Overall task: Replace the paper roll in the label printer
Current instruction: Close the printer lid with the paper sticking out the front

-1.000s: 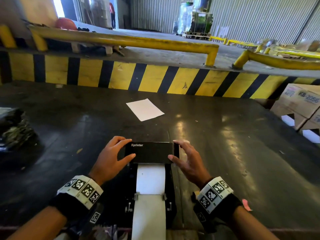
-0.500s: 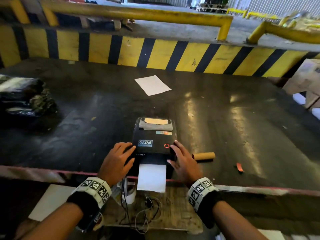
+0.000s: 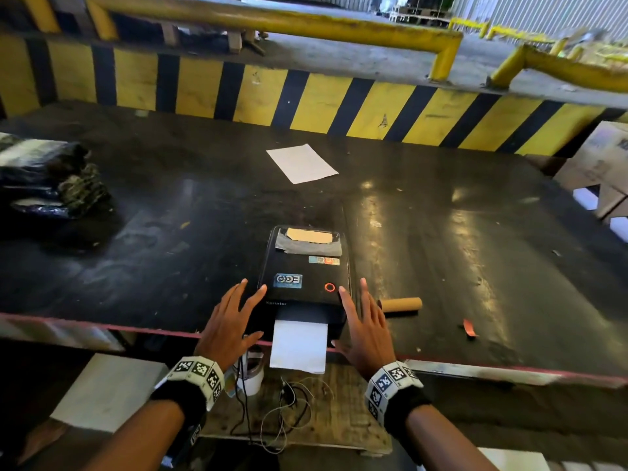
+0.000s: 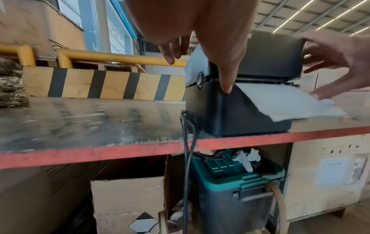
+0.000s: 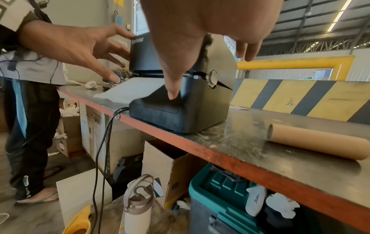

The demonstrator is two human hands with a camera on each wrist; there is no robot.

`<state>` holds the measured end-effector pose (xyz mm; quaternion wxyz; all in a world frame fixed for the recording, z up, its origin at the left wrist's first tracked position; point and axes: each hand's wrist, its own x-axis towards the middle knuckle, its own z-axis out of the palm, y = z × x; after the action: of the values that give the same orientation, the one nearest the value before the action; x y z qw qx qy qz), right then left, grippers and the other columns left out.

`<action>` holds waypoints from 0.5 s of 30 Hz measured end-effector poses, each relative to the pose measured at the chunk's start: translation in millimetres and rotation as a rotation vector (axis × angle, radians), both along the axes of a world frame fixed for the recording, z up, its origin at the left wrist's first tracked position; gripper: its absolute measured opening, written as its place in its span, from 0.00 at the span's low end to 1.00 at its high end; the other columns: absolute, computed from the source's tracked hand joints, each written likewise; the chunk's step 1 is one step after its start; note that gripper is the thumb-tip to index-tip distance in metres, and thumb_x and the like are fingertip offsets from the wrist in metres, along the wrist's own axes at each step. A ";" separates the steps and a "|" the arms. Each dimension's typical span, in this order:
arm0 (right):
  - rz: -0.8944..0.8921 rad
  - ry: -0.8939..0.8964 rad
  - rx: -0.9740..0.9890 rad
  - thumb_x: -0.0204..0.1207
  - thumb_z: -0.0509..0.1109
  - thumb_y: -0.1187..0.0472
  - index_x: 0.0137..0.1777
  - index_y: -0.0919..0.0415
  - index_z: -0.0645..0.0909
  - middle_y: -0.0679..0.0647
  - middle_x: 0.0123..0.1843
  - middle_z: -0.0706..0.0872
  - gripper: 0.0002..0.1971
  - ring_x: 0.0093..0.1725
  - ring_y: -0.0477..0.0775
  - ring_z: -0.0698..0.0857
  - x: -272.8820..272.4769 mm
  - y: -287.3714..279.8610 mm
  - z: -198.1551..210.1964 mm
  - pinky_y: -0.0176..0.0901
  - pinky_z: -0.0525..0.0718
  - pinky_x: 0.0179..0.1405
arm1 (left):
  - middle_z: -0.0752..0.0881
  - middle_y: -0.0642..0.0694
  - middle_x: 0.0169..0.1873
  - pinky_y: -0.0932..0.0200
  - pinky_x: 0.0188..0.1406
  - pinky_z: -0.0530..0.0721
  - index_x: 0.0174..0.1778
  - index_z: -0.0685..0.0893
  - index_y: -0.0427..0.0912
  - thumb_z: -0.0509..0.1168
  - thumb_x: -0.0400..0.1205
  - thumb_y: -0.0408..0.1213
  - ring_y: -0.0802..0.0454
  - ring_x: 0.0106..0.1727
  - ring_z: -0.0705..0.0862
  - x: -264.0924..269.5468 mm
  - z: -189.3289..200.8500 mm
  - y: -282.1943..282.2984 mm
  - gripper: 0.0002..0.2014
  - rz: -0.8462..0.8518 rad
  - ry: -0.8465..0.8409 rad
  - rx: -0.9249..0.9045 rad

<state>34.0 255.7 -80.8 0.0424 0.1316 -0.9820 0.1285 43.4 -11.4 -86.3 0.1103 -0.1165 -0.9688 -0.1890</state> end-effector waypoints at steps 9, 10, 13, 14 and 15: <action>0.023 0.040 -0.097 0.60 0.82 0.57 0.78 0.49 0.50 0.69 0.82 0.58 0.52 0.77 0.71 0.68 -12.8 4.1 -16.3 0.55 0.66 0.73 | 0.73 0.30 0.70 0.42 0.56 0.82 0.70 0.67 0.43 0.84 0.57 0.36 0.31 0.66 0.79 -14.3 -18.0 -1.0 0.47 -0.093 0.105 0.028; 0.022 0.048 -0.110 0.56 0.84 0.57 0.77 0.52 0.55 0.71 0.79 0.63 0.53 0.74 0.72 0.72 -12.8 4.2 -18.7 0.57 0.72 0.70 | 0.71 0.31 0.71 0.43 0.57 0.81 0.70 0.68 0.42 0.84 0.57 0.36 0.32 0.66 0.79 -14.4 -21.4 -1.6 0.47 -0.111 0.121 0.032; 0.042 0.086 -0.129 0.51 0.86 0.59 0.76 0.56 0.59 0.73 0.76 0.69 0.53 0.70 0.72 0.76 -15.2 5.5 -24.2 0.60 0.78 0.65 | 0.64 0.35 0.72 0.44 0.60 0.76 0.69 0.66 0.41 0.83 0.58 0.36 0.31 0.67 0.77 -19.1 -28.3 -3.6 0.46 -0.152 0.157 0.063; 0.048 0.095 -0.131 0.51 0.86 0.59 0.75 0.56 0.60 0.73 0.75 0.70 0.53 0.70 0.72 0.76 -15.1 6.2 -25.0 0.60 0.77 0.66 | 0.64 0.35 0.72 0.43 0.60 0.77 0.69 0.66 0.41 0.83 0.58 0.36 0.31 0.67 0.77 -19.9 -28.8 -4.0 0.46 -0.162 0.165 0.068; 0.050 0.102 -0.133 0.51 0.86 0.58 0.75 0.56 0.60 0.73 0.75 0.70 0.53 0.70 0.72 0.76 -15.0 6.8 -26.1 0.59 0.75 0.66 | 0.64 0.34 0.71 0.43 0.59 0.77 0.68 0.65 0.41 0.84 0.57 0.36 0.30 0.66 0.78 -20.5 -29.0 -4.0 0.46 -0.171 0.175 0.072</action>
<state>19.0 262.5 -106.9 0.0977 0.1595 -0.9642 0.1878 22.9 -15.3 -115.3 0.1819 -0.2105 -0.9347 -0.2212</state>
